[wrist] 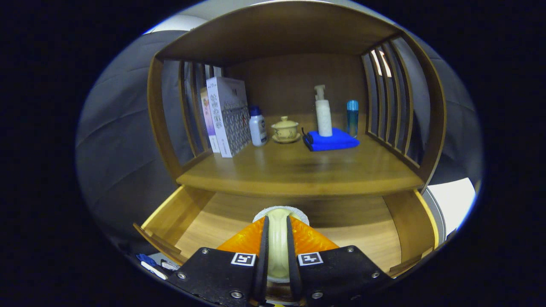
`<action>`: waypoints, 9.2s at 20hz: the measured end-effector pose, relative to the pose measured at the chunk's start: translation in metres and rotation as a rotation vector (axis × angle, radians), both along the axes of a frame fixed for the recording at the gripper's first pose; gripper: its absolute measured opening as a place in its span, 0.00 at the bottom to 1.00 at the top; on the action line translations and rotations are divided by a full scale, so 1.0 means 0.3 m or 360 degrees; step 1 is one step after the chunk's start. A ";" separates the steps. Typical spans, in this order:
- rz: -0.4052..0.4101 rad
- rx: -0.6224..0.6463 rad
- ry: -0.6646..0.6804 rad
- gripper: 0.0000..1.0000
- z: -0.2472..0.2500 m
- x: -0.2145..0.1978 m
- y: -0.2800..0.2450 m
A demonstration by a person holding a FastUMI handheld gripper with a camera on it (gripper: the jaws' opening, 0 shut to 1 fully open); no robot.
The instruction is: Pull open the drawer, take out the items inside it, and place them on the countertop above the cabinet.
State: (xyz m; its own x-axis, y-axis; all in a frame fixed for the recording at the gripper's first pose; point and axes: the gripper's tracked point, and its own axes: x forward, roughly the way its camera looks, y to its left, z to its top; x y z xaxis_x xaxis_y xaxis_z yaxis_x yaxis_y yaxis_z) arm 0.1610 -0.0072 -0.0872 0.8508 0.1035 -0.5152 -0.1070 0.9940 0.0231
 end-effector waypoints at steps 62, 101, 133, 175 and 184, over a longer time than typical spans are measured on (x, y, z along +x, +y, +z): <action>-0.0284 -0.0123 -0.0674 0.94 0.237 -0.069 -0.054; -0.0276 -0.0196 -0.0492 0.94 -0.295 -0.451 -0.039; -0.0281 -0.0142 -0.0455 0.95 -0.290 -0.132 -0.022; -0.0325 -0.0140 -0.0483 0.94 -0.174 -0.003 -0.061; -0.0278 -0.0083 -0.0696 0.94 0.161 -0.212 -0.055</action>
State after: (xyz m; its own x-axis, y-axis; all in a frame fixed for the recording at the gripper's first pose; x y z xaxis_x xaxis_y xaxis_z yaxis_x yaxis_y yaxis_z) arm 0.0974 -0.0236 -0.0390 0.9914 -0.0769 -0.1057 0.0734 0.9966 -0.0375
